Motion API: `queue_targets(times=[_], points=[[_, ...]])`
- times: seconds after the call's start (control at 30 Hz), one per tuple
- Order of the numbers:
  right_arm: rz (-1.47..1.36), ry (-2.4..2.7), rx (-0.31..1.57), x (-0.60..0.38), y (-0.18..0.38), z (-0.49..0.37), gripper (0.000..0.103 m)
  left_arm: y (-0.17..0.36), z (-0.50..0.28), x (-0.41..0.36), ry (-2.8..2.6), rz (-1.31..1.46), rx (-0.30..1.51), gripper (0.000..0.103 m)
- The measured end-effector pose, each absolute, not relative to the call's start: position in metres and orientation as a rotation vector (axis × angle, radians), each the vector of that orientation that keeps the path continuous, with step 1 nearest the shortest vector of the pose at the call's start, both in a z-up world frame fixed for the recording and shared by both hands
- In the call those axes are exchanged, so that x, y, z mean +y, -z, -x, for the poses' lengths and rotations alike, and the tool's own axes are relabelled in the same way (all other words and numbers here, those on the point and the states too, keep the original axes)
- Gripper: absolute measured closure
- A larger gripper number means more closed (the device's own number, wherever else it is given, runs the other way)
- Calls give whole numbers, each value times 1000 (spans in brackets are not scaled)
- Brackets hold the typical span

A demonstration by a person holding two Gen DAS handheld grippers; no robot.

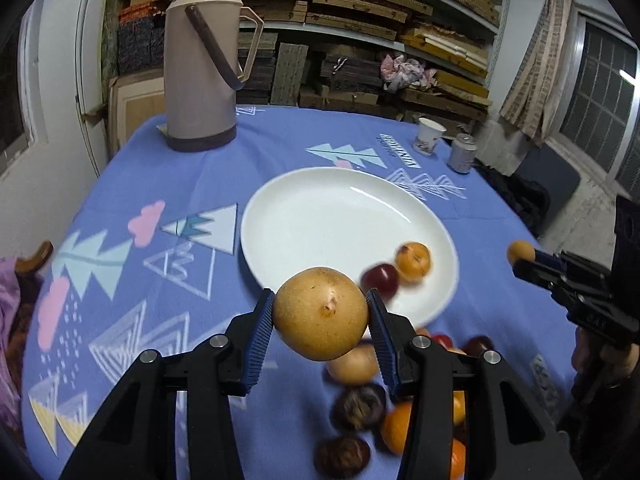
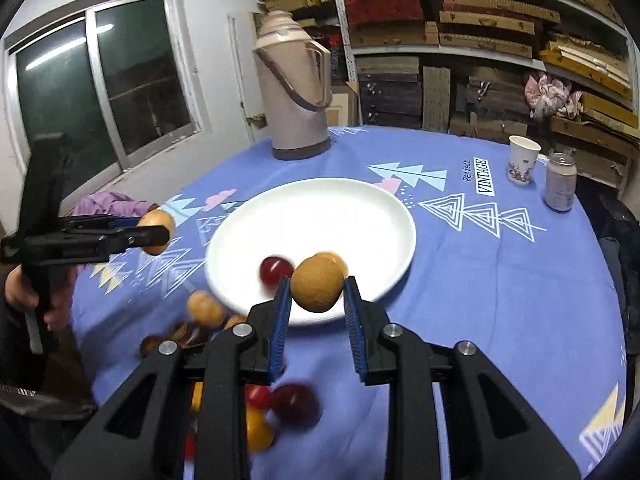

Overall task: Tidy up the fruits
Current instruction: 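Lower the pear and brown fruit onto the plate and open both tools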

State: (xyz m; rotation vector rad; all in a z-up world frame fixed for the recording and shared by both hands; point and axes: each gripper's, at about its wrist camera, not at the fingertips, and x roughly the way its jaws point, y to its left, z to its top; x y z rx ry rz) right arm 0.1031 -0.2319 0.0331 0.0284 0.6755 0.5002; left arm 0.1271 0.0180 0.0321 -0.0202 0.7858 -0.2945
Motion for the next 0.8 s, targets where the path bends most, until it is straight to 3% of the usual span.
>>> queue_targets(times=[0.47, 0.63, 0.7, 0.8], points=[[-211, -451, 837, -230, 27, -199, 75, 11, -197, -2, 277, -33, 891, 56], [-181, -413, 822, -229, 30, -199, 59, 25, -212, 1, 284, 24, 943, 55], [-177, -403, 810, -230, 27, -196, 54, 24, -211, 2, 280, 24, 943, 44], [-185, -405, 788, -232, 20, -192, 47, 18, -205, 7, 272, 29, 918, 43]])
